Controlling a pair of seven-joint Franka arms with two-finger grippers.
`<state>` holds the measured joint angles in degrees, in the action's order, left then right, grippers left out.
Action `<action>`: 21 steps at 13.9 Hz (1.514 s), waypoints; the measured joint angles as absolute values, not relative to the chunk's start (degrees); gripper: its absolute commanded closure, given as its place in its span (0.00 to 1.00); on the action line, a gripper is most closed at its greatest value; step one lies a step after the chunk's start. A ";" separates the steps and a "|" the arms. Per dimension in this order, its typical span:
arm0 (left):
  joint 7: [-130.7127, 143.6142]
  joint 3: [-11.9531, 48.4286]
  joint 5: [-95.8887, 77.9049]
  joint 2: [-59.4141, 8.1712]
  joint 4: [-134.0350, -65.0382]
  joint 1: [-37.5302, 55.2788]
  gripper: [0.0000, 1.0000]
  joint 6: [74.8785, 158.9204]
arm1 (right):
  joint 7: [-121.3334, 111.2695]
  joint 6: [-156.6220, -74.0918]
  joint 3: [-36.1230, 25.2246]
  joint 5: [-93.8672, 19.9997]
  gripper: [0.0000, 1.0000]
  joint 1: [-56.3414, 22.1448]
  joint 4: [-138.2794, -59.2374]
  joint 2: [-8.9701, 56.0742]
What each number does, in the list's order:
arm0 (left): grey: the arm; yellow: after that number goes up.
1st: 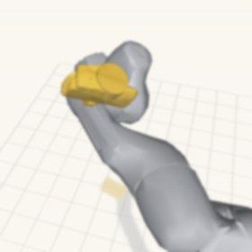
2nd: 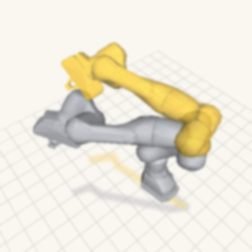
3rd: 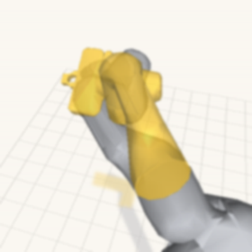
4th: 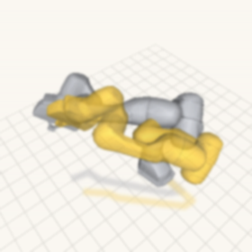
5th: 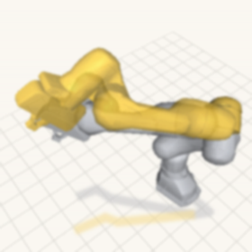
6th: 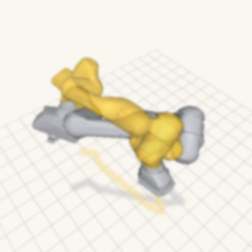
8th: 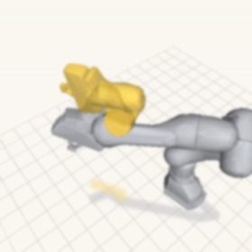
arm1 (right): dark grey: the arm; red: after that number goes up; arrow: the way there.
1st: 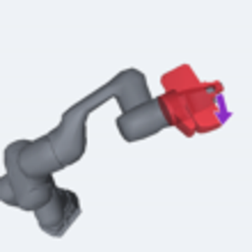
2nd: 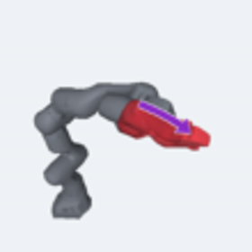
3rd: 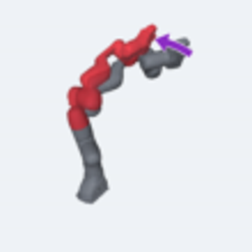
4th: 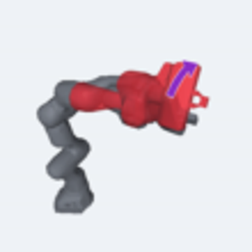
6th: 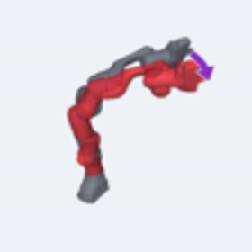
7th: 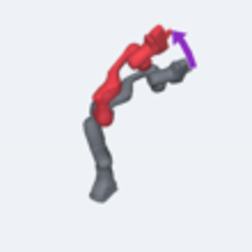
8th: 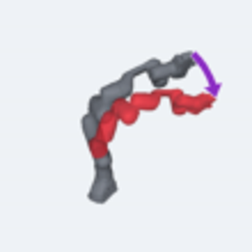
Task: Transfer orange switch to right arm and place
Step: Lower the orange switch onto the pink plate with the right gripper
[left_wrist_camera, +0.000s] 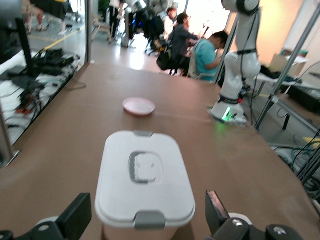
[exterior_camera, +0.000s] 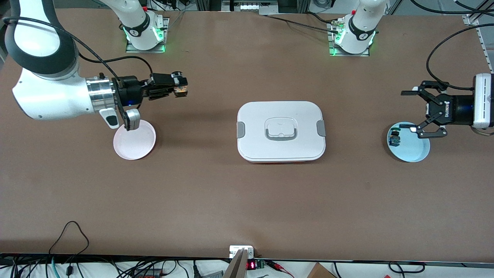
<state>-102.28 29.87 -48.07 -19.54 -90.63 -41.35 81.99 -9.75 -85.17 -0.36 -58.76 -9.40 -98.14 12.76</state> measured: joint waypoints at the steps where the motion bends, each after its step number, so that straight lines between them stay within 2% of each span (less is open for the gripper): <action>1: -102.20 24.65 -46.89 -18.58 -89.28 -37.47 0.00 82.47 | -9.75 -84.49 -0.37 -55.28 1.00 -8.68 -97.96 12.76; 3: -101.57 15.65 -46.79 -16.83 -87.62 -31.20 0.00 85.94 | -9.75 -83.23 -0.39 -47.88 1.00 -7.42 -97.87 12.77; 7: -100.41 5.77 -47.99 -15.19 -87.04 -26.21 0.00 94.61 | -10.00 -81.53 -0.47 -33.41 1.00 -6.32 -96.94 12.59; 10: -95.42 -0.42 -44.84 -13.66 -86.68 -21.00 0.00 95.83 | -17.38 -80.62 -0.90 -22.82 1.00 -5.01 -96.23 12.31; 15: -70.20 -1.36 -30.23 -9.28 -82.27 -17.52 0.00 96.44 | -33.38 -81.09 -1.06 -7.80 1.00 -2.94 -96.23 12.41; 21: -47.32 -1.31 -16.54 -7.07 -78.54 -11.40 0.00 95.12 | -51.73 -86.79 -0.80 -1.33 1.00 -3.09 -96.77 12.67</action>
<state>-47.32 -1.31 -16.54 -7.07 -78.54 -11.40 95.12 -51.73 -86.79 -0.80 -1.33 -3.09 -96.77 12.67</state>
